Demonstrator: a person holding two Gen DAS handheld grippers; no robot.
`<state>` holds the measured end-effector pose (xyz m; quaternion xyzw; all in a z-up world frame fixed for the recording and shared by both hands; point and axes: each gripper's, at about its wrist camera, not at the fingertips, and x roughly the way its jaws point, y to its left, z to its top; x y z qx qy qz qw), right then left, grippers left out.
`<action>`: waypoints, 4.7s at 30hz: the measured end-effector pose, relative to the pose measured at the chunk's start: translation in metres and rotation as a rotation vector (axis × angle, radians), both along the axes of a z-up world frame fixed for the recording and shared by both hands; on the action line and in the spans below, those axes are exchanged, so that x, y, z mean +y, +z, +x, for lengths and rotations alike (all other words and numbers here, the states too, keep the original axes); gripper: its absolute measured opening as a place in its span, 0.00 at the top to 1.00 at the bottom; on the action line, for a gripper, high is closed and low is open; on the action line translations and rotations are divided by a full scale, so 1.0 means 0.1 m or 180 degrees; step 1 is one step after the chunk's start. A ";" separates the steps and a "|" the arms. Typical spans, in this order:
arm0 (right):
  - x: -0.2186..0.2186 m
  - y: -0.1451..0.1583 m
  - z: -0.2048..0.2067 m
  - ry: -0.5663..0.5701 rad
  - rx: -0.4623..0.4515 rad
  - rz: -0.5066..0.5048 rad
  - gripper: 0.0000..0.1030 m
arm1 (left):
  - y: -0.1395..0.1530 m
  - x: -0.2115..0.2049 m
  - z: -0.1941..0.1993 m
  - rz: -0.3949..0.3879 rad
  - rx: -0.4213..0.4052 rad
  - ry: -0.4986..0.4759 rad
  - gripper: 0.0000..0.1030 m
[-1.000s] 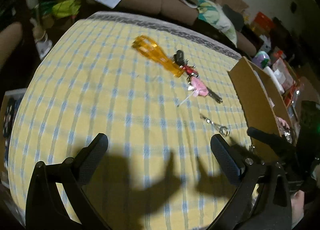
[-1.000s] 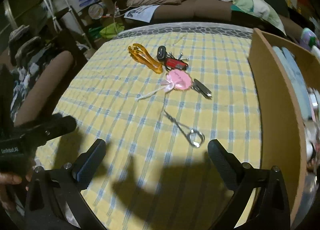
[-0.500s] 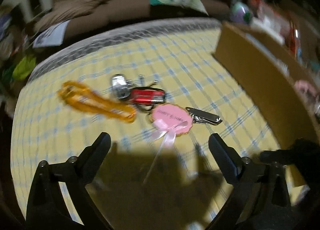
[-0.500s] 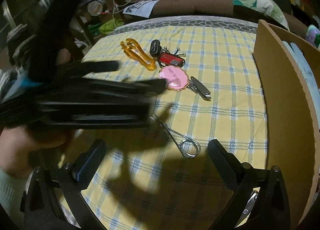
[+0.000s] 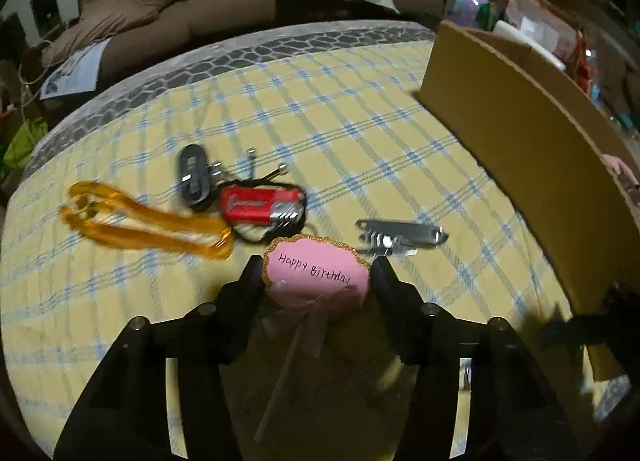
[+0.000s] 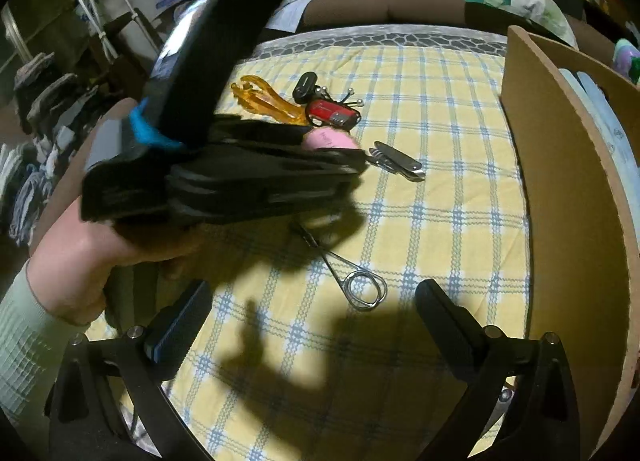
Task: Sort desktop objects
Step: 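Grasp the pink Happy Birthday tag with the left tool, then grasp the silver scissors with the right tool while the left tool holds the pink tag, then carry the tag and scissors into the box and open both tools, then move both tools back over the items on the bed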
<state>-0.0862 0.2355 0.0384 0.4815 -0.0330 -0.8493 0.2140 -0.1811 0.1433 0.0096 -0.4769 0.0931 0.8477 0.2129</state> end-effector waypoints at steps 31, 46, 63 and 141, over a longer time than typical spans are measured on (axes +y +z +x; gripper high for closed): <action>-0.15 -0.16 -0.03 0.0263 0.0159 0.0318 0.69 | 1.03 -1.19 1.24 0.1295 -0.0007 0.0711 0.49; -0.26 -0.10 -0.01 0.0264 0.0344 0.0363 0.80 | 1.01 -1.19 1.27 0.1338 -0.0054 0.0727 0.48; 0.87 1.08 0.45 -0.0486 0.0776 -0.0137 0.83 | 1.25 -0.29 1.43 0.1486 -0.0139 0.0307 0.48; 0.17 0.60 -0.07 -0.0570 0.0351 0.0140 0.26 | 0.57 -1.37 1.20 0.0934 -0.0265 0.1375 0.00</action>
